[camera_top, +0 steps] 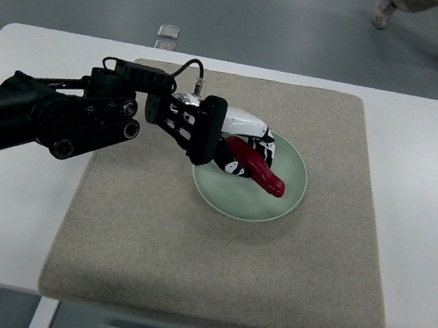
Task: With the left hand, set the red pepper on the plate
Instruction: 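Open the left hand to release the pepper and lift away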
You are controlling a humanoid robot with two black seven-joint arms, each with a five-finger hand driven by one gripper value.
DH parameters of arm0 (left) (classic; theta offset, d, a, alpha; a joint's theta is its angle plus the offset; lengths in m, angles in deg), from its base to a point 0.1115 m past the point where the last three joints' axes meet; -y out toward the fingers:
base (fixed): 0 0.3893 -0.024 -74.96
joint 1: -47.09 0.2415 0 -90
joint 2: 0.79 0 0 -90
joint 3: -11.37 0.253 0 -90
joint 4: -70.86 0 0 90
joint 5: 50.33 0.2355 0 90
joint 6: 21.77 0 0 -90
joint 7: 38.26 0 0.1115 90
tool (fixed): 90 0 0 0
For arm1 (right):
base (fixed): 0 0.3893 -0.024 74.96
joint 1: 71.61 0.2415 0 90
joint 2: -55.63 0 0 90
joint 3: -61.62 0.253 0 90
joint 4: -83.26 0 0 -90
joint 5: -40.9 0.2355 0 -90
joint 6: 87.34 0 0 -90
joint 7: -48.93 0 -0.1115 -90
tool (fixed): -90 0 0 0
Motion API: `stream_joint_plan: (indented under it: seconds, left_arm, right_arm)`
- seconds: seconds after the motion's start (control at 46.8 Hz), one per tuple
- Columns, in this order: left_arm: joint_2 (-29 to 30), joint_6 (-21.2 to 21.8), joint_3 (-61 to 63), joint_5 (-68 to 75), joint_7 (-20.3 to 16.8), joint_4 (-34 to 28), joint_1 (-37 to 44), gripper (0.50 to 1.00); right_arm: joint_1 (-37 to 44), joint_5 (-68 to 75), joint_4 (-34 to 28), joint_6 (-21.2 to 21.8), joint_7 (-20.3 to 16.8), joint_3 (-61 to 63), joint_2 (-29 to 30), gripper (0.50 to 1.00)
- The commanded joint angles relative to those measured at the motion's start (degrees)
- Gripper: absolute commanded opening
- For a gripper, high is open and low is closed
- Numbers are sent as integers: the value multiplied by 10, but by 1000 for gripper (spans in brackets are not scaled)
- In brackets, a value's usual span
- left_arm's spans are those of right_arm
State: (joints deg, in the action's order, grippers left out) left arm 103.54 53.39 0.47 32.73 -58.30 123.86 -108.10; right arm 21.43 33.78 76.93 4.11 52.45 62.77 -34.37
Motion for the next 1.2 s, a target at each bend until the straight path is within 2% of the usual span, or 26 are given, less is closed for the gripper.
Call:
stream_joint_plan:
  seconds: [0.0,0.491,0.513,0.555,0.577,0.662,0.769,0.854,1.175]
  left_arm:
    - [0,0,0,-1,0,0,1,686]
    - [6,10,-11,-5,0,-18,-9,694]
    - [7,10,-13,-8,0,-21,-9,713]
    - [8,14,-18,-15,0,-29,-9,810]
    - [9,15,-22,-19,0,-33,-9,831]
    - [13,17,-32,-47,0,-49,-8,851]
    - [17,30,-33,-103,0,-75,-8,949]
    - [17,48,-33,-163,0,-100,-8,994]
    - [16,75,-33,-286,1,-178,-10,994]
  right_arm:
    - [0,0,0,0,0,0,0,928]
    - [-1,0,0,0,0,0,0,928]
    - [-1,0,0,0,0,0,0,928]
    - [-1,0,0,0,0,0,0,928]
    - [-1,0,0,0,0,0,0,928]
    - [-1,0,0,0,0,0,0,928]
    - [-1,0,0,0,0,0,0,928]
    - [0,0,0,0,0,0,0,928]
    - [-1,0,0,0,0,0,0,928]
